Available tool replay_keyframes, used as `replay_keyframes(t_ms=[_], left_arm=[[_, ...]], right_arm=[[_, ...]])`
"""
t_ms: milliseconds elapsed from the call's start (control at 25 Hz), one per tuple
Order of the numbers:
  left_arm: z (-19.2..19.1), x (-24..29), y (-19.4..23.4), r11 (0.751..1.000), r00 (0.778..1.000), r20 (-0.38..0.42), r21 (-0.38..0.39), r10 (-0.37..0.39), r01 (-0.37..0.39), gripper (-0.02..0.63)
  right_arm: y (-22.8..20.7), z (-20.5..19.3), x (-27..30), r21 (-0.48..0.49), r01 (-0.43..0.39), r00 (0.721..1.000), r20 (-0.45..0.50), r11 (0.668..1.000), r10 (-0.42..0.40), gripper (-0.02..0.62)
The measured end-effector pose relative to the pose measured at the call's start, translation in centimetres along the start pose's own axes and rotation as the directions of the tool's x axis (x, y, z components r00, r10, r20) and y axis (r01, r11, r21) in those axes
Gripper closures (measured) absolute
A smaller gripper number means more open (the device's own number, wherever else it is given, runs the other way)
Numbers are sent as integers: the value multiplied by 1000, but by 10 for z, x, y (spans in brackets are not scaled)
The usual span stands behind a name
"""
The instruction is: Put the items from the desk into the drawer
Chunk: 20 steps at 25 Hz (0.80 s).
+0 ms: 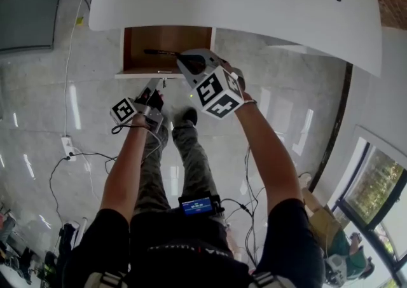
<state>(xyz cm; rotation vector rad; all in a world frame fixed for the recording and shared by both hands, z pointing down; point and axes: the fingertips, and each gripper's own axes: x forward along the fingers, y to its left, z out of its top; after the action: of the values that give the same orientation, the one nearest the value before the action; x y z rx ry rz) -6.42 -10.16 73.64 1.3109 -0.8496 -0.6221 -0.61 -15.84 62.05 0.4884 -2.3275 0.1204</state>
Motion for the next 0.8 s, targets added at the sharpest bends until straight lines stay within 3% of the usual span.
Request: replay_keyframes(t_ms=[320,800], left_arm=[[-2,1,-6,1000,1000,-14,-5,11,-11,571],[12,12,-16,1000,1000,-10,-5,1,-1,571]], right_arm=[[7,-11,-36,207,52,996,55,977,-65,580],[2,-6,-46,308,84,990,80,948,-113,580]])
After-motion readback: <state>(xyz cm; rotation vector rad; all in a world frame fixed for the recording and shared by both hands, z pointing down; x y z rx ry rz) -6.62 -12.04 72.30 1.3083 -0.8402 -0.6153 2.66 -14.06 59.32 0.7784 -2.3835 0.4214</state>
